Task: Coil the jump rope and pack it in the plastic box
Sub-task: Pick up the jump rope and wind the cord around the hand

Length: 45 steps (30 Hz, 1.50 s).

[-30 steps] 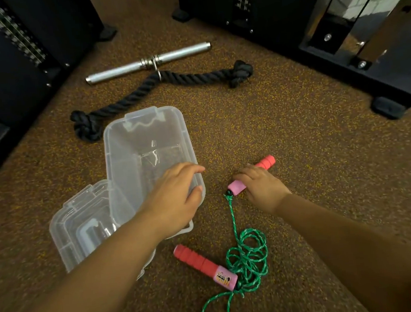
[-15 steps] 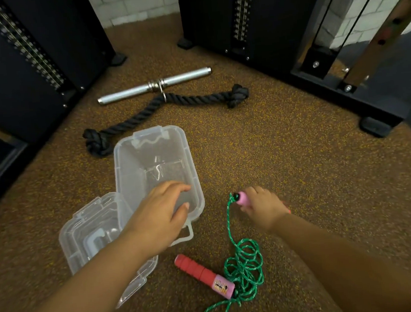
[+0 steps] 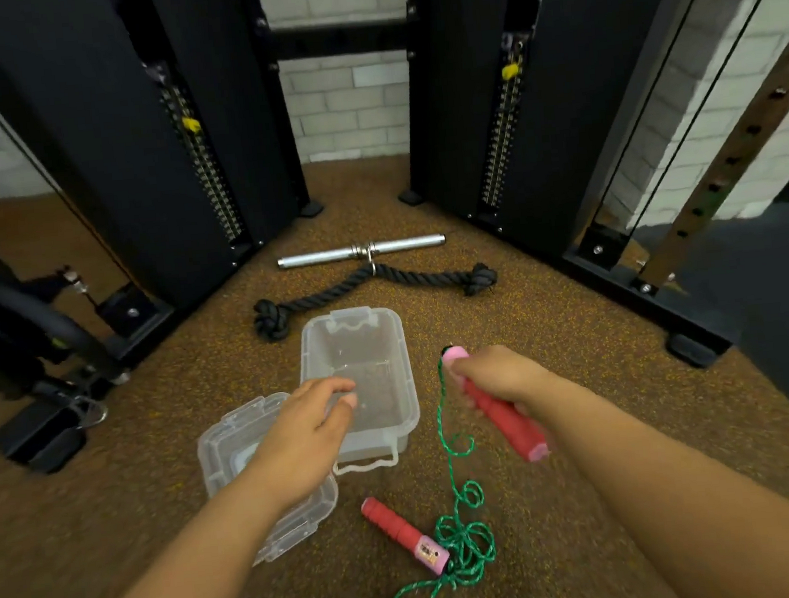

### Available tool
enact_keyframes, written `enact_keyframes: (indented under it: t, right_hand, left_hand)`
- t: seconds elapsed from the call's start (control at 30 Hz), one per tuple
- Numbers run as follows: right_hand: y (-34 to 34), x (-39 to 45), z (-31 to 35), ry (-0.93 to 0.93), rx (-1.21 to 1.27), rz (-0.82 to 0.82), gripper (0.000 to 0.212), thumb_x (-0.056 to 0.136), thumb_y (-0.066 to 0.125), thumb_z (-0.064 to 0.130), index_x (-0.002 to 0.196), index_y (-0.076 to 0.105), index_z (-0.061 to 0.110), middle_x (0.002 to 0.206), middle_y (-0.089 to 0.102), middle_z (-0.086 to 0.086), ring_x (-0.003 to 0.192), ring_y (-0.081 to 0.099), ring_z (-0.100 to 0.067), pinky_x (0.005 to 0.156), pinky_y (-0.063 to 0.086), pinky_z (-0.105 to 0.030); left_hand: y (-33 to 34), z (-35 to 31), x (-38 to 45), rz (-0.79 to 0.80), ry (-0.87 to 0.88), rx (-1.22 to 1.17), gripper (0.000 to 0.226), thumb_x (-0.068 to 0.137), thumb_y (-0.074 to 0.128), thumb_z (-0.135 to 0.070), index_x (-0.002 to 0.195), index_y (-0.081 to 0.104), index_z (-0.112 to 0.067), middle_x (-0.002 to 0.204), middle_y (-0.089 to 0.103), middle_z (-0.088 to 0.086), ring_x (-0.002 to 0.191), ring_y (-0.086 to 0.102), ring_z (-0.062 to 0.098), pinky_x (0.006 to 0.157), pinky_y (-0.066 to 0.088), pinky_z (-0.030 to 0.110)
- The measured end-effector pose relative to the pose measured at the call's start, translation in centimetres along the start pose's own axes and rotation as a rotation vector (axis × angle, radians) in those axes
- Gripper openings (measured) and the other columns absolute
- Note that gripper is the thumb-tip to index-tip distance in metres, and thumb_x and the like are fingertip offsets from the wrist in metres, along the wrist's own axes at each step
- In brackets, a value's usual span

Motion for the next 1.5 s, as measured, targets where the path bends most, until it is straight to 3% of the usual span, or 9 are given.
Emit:
enact_keyframes:
  t: [0.13, 0.3, 0.63, 0.77, 0.9, 0.97, 1.1, 1.27, 1.5]
  right_hand:
    - [1.8, -5.4, 4.1, -0.045, 0.204, 0.066, 0.014, 0.09, 0.052, 0.015, 0.085, 0.057, 0.003, 0.062, 0.057, -0.01, 0.043, 0.053, -0.015, 0.044, 0.046, -0.023]
    - [4.4, -11.0, 6.0, -0.115, 0.468, 0.161, 0.014, 0.093, 0.053, 0.014, 0.099, 0.059, 0.002, 0.08, 0.064, -0.012, 0.061, 0.058, -0.018, 0.051, 0.05, -0.027]
    - [8.1, -14.9, 3.9, -0.014, 0.691, 0.209, 0.034, 0.095, 0.05, 0.027, 0.106, 0.062, -0.002, 0.069, 0.067, -0.01, 0.047, 0.058, -0.015, 0.042, 0.05, -0.023]
    - [8.4, -14.5, 3.8, -0.033, 0.616, 0.172, 0.044, 0.093, 0.051, 0.042, 0.088, 0.07, 0.004, 0.066, 0.067, -0.01, 0.048, 0.059, -0.015, 0.048, 0.051, -0.026]
    - [10.4, -15.2, 4.5, -0.094, 0.537, 0.292, 0.033, 0.092, 0.055, 0.037, 0.093, 0.067, 0.007, 0.082, 0.064, -0.018, 0.056, 0.058, -0.019, 0.049, 0.053, -0.026]
    - [12.3, -16.1, 5.1, -0.162, 0.484, 0.421, 0.022, 0.094, 0.053, 0.026, 0.097, 0.064, 0.008, 0.089, 0.065, -0.017, 0.06, 0.059, -0.017, 0.053, 0.052, -0.026]
    - [14.5, -17.0, 4.2, -0.193, 0.353, 0.548, 0.018, 0.096, 0.051, 0.022, 0.105, 0.061, 0.011, 0.092, 0.068, -0.008, 0.067, 0.064, -0.014, 0.063, 0.053, -0.026]
    - [14.7, -16.8, 3.5, -0.196, 0.233, 0.555, 0.014, 0.097, 0.049, 0.021, 0.105, 0.058, 0.013, 0.09, 0.067, -0.004, 0.069, 0.063, -0.013, 0.064, 0.05, -0.024]
    - [15.5, -16.4, 2.6, -0.257, 0.001, 0.58, 0.008, 0.096, 0.052, 0.021, 0.1, 0.058, 0.018, 0.1, 0.063, -0.014, 0.087, 0.058, -0.022, 0.083, 0.046, -0.036]
  left_hand:
    - [-1.0, 0.2, -2.0, -0.036, -0.164, -0.353, 0.043, 0.1, 0.024, -0.043, 0.12, 0.058, -0.027, 0.124, 0.054, -0.006, 0.124, 0.046, 0.011, 0.101, 0.029, 0.026]
    - [1.8, 0.8, -4.6, 0.261, -0.382, -0.821, 0.092, 0.089, -0.002, -0.066, 0.123, 0.06, -0.006, 0.123, 0.063, 0.014, 0.119, 0.057, 0.026, 0.104, 0.039, 0.035]
    - [4.3, -0.3, -6.5, 0.525, -0.436, -1.024, 0.11, 0.079, -0.003, -0.078, 0.116, 0.064, 0.002, 0.122, 0.065, 0.021, 0.118, 0.059, 0.032, 0.106, 0.04, 0.042]
    - [4.8, -0.7, -6.5, 0.539, -0.434, -1.033, 0.109, 0.08, -0.001, -0.078, 0.098, 0.073, 0.0, 0.107, 0.072, 0.02, 0.108, 0.065, 0.031, 0.103, 0.043, 0.041]
    - [4.7, -1.2, -6.3, 0.502, -0.453, -1.133, 0.102, 0.079, 0.004, -0.079, 0.074, 0.072, -0.003, 0.069, 0.068, 0.016, 0.07, 0.066, 0.027, 0.089, 0.047, 0.04]
    - [4.5, -1.2, -6.0, 0.493, -0.455, -1.175, 0.105, 0.078, 0.005, -0.08, 0.085, 0.075, -0.002, 0.08, 0.067, 0.021, 0.074, 0.063, 0.027, 0.076, 0.049, 0.034]
    - [3.5, -1.6, -5.4, 0.477, -0.45, -1.296, 0.114, 0.077, 0.004, -0.082, 0.117, 0.062, 0.008, 0.126, 0.059, 0.029, 0.117, 0.059, 0.034, 0.1, 0.043, 0.04]
    - [1.6, -2.0, -5.1, 0.422, -0.391, -1.359, 0.104, 0.083, 0.008, -0.076, 0.115, 0.063, 0.006, 0.118, 0.065, 0.026, 0.109, 0.065, 0.031, 0.095, 0.051, 0.039]
    - [0.1, -2.6, -5.4, 0.356, -0.324, -1.283, 0.048, 0.096, 0.035, -0.035, 0.117, 0.061, -0.002, 0.106, 0.073, 0.014, 0.096, 0.071, 0.022, 0.086, 0.055, 0.032]
Point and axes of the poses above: each hand's wrist, its own x-axis towards the middle knuckle, its own y-axis out of the palm, z = x × y, the point moved 10 cm from there along x, towards the middle knuckle
